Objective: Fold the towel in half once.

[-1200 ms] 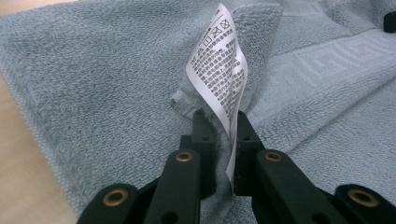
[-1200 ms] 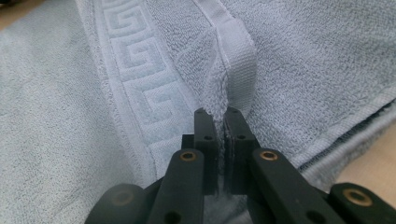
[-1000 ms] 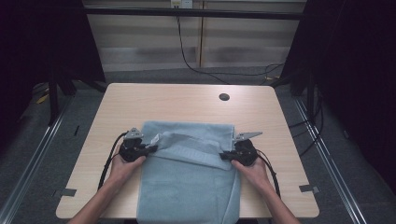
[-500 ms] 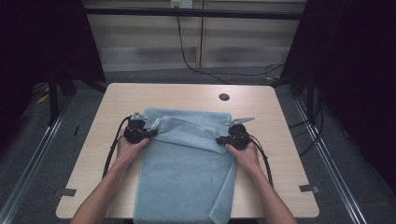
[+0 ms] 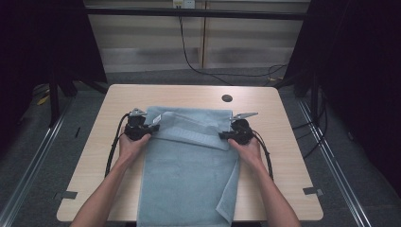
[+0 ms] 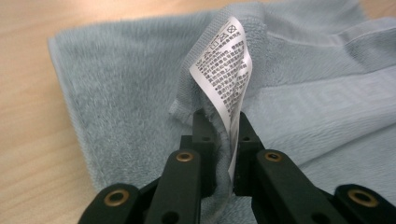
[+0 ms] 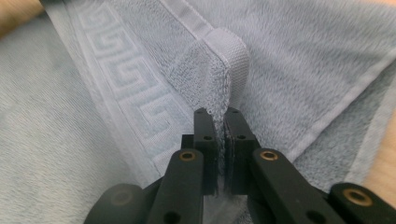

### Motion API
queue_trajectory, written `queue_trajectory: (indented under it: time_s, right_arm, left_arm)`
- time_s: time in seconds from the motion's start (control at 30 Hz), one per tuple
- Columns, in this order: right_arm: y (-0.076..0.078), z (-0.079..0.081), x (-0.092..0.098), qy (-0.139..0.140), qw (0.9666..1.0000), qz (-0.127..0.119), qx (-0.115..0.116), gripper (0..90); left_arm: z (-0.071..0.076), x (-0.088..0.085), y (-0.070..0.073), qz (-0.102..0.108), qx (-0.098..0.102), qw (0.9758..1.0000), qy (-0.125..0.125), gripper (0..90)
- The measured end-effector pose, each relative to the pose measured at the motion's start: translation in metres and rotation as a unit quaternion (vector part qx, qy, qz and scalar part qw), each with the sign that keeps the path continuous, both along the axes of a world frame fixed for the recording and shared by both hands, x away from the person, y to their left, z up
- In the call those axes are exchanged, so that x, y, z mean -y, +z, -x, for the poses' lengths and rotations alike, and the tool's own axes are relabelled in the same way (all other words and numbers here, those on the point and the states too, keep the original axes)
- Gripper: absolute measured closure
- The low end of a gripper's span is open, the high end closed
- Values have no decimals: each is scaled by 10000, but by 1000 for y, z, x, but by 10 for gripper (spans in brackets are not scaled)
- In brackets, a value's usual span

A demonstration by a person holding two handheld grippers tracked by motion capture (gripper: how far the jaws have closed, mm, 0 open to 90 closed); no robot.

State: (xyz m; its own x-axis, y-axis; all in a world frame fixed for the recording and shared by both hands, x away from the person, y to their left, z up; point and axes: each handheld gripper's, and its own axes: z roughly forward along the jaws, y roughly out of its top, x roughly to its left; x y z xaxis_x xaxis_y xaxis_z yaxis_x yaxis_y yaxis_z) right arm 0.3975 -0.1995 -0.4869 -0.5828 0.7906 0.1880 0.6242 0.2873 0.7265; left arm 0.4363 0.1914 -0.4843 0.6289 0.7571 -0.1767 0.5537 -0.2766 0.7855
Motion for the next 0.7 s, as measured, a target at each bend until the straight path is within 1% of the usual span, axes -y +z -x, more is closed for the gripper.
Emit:
queue_trajectory:
  time_s: [0.03, 0.07, 0.13, 0.2, 0.23, 0.27, 0.3, 0.33, 0.4, 0.47, 0.5, 0.53, 0.57, 0.6, 0.63, 0.67, 0.7]
  right_arm:
    - [0, 0, 0, 0, 10000, 0, 0, 860]
    - [5, 1, 2, -16, 10000, -70, 64, 859]
    - [17, 3, 8, -32, 9994, -271, 200, 860]
    - [31, 7, 13, -50, 9986, -392, 363, 859]
    - [38, 10, 15, -25, 9980, -440, 456, 859]
    - [53, 17, 19, -8, 9968, -473, 651, 859]
    - [53, 17, 19, -8, 9968, -473, 651, 859]
    - [61, 21, 21, 0, 9958, -539, 735, 859]
    - [77, 27, 27, 1, 9939, -632, 904, 860]
    - [95, 33, 32, -11, 9913, -740, 1087, 859]
    - [113, 35, 35, -5, 9881, -863, 1274, 859]
    - [113, 35, 35, -5, 9881, -863, 1274, 859]
    - [131, 35, 34, -1, 9857, -806, 1480, 859]
    - [140, 35, 34, -9, 9843, -856, 1541, 859]
    - [140, 35, 34, -9, 9843, -856, 1541, 859]
    - [148, 36, 34, 3, 9828, -876, 1626, 859]
    - [160, 40, 35, 31, 9797, -958, 1760, 859]
  left_arm:
    - [1, -1, 5, 90, 29, 10000, -13, 836]
    - [3, -2, 10, 152, 82, 9998, -34, 836]
    - [8, -4, 22, 383, 174, 9991, -113, 836]
    - [15, -6, 36, 542, 339, 9978, -148, 836]
    - [18, -6, 43, 620, 401, 9970, -220, 836]
    - [26, -7, 57, 620, 591, 9959, -301, 835]
    - [26, -7, 57, 620, 591, 9959, -301, 835]
    - [28, -7, 63, 663, 643, 9952, -332, 835]
    - [32, -7, 76, 714, 782, 9938, -324, 836]
    - [30, -6, 90, 785, 884, 9925, -307, 836]
    - [28, -6, 98, 799, 941, 9920, -276, 836]
    - [25, -5, 106, 818, 1002, 9913, -248, 836]
    - [23, -3, 113, 885, 1036, 9905, -192, 837]
    - [22, -4, 121, 947, 1067, 9896, -182, 837]
    - [23, -4, 129, 1058, 1123, 9878, -197, 837]
    - [26, -4, 135, 1122, 1185, 9863, -242, 837]
    - [37, -7, 144, 1195, 1308, 9835, -377, 837]
